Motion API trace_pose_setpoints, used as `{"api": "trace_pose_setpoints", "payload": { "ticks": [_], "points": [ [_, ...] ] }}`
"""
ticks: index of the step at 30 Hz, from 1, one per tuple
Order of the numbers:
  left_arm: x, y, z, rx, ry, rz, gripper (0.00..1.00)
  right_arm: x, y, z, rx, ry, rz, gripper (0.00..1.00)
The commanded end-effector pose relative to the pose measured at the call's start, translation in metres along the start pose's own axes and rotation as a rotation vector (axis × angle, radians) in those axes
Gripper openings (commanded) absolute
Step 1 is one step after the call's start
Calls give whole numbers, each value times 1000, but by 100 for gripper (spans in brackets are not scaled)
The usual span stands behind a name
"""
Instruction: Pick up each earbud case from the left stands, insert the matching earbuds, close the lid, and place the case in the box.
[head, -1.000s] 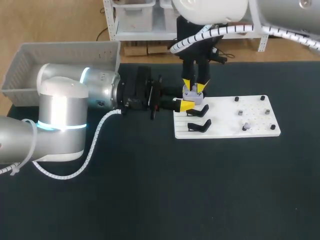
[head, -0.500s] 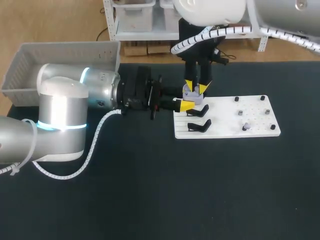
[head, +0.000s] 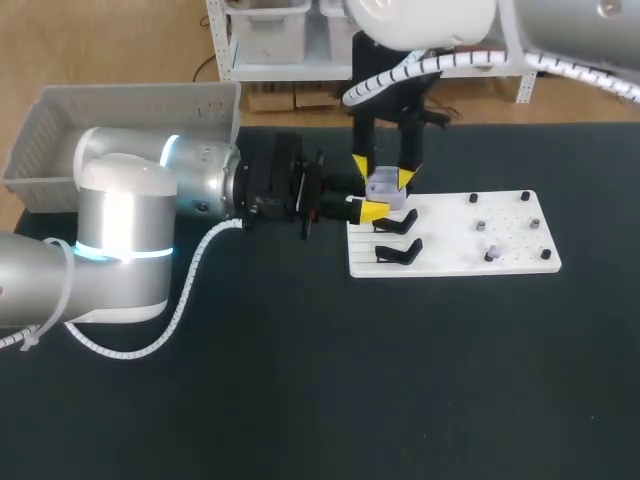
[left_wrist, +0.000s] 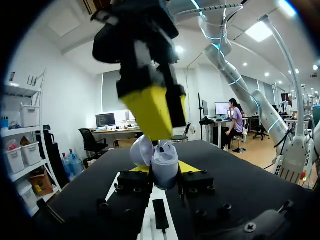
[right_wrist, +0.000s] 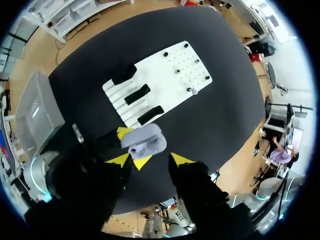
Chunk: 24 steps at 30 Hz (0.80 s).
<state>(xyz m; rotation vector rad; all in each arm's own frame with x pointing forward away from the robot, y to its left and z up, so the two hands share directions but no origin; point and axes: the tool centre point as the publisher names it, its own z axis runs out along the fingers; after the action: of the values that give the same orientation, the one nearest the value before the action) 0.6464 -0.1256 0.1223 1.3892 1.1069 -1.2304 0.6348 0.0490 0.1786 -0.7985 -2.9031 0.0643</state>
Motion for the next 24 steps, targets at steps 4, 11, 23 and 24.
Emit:
{"api": "trace_pose_setpoints", "payload": {
  "ticks": [4,11,23,24],
  "points": [
    [1,-1,0,-5,-2,3,0,33,-49,-16,-222,-155,-135,54],
    [1,-1,0,-5,-2,3,0,26,-101,-4,-329,-304,-266,45],
    [1,-1,0,-5,-2,3,0,-3,-147,15,-416,-348,-301,49],
    [1,-1,0,-5,-2,3,0,-7,-148,18,-415,-342,-304,48]
  ]
}}
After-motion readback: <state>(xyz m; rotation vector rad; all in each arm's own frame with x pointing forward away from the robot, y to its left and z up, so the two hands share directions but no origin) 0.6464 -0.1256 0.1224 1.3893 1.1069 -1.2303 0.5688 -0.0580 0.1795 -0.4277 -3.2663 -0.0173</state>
